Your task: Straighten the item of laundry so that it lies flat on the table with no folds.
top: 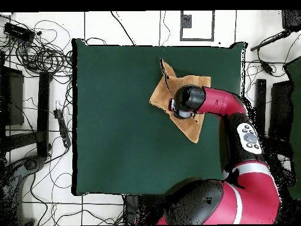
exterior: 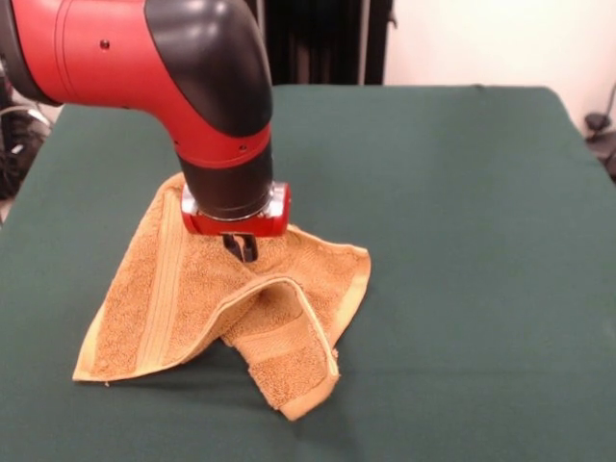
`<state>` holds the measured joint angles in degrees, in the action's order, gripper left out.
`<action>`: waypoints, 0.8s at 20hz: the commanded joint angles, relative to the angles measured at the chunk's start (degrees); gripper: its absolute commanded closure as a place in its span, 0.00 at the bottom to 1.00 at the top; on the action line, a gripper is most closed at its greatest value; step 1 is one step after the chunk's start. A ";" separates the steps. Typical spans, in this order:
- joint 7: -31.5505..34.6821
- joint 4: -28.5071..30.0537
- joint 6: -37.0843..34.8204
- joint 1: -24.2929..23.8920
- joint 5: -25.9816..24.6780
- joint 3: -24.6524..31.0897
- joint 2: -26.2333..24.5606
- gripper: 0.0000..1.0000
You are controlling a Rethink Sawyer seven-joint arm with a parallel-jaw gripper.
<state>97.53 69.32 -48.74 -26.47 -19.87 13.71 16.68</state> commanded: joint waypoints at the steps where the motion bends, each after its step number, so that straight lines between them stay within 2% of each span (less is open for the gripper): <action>1: 0.41 5.88 16.00 -0.83 -6.43 0.49 -4.24 0.00; 5: -0.79 5.55 14.06 -0.76 -6.13 0.54 -4.12 0.00; 16: -0.51 3.96 15.46 -0.45 -6.36 0.44 -5.48 0.00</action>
<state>97.53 71.98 -45.03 -27.00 -20.00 13.71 17.80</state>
